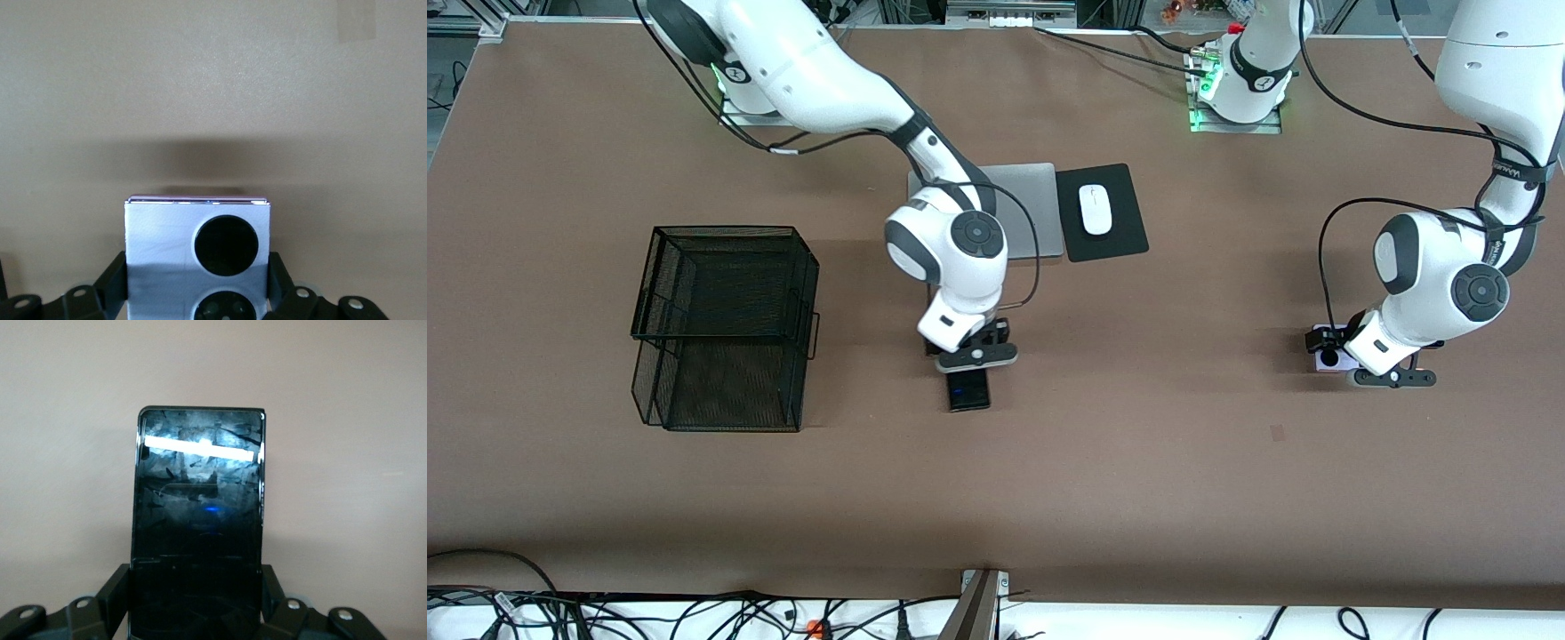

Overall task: Place phones with both arms
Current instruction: 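Carry the black slab phone to the mesh basket with the right gripper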

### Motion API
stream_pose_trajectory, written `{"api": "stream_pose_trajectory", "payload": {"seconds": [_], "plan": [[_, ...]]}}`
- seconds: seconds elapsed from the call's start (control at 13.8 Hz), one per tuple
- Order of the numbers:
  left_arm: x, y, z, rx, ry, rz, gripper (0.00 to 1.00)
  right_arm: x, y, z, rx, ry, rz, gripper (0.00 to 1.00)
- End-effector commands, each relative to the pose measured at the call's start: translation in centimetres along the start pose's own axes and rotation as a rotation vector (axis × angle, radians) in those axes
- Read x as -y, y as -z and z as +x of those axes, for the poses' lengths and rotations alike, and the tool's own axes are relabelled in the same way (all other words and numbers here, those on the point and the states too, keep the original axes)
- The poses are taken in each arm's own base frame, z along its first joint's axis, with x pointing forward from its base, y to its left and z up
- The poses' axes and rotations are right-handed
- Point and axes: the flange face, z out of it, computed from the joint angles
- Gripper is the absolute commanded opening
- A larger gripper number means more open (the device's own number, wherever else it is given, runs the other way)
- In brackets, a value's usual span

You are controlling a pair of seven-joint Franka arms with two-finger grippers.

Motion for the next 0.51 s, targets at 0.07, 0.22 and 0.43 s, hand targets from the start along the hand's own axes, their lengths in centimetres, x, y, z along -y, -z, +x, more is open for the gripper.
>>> {"api": "stream_pose_trajectory", "payload": {"seconds": [0.07, 0.22, 0.43], "plan": [[-0.3, 0.6, 0.5, 0.003, 0.02, -0.012, 0.0, -9.8, 9.7, 3.6, 0.031, -0.115, -0.08, 0.0], [-0.3, 0.6, 0.5, 0.003, 0.02, -0.012, 0.0, -16.9, 13.0, 4.9, 0.071, -0.13, -0.12, 0.0], [-0.3, 0.6, 0.5, 0.003, 0.022, -0.012, 0.0, -30.0, 16.5, 4.8, 0.176, -0.09, -0.047, 0.0]]}}
